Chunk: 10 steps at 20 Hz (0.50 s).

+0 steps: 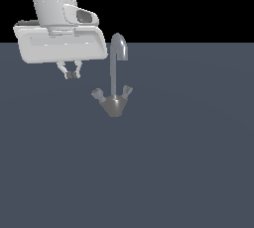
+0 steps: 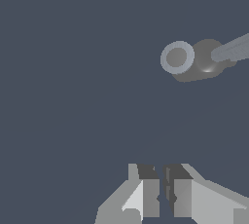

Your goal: Turn on the faucet by rotating a designated handle.

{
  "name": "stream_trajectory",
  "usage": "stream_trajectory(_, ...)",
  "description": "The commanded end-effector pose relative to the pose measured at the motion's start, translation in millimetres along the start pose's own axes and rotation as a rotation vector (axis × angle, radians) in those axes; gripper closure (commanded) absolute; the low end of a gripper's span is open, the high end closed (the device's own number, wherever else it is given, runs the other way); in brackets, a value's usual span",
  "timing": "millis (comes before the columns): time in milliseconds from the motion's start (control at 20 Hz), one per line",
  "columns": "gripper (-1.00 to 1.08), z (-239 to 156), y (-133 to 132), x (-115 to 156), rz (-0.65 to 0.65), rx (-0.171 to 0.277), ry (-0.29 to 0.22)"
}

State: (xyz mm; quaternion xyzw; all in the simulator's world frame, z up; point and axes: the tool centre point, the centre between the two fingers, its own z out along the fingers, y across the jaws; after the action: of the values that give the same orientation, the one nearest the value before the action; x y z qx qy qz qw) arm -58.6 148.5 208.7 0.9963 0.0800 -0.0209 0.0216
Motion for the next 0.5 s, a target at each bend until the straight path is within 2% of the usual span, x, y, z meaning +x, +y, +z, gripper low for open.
stream_trajectory(0,-0.01,20,2,28,-0.097,-0.031,0.044)
stream_trajectory(50,-0.11,34,4,35,-0.13,-0.049,0.049)
stream_trajectory(100,-0.37,55,8,35,-0.168,-0.076,0.046)
stream_trajectory(150,-0.66,59,12,50,-0.168,-0.078,0.071)
stream_trajectory(200,-0.72,57,6,72,-0.192,-0.103,0.122)
stream_trajectory(250,-0.77,63,29,89,-0.204,-0.106,0.136)
stream_trajectory(300,-0.87,75,46,93,-0.179,-0.144,0.133)
stream_trajectory(350,-0.89,91,43,96,-0.145,-0.146,0.146)
stream_trajectory(400,-0.84,79,46,117,-0.115,-0.148,0.202)
stream_trajectory(450,-0.8,85,59,121,-0.044,-0.143,0.208)
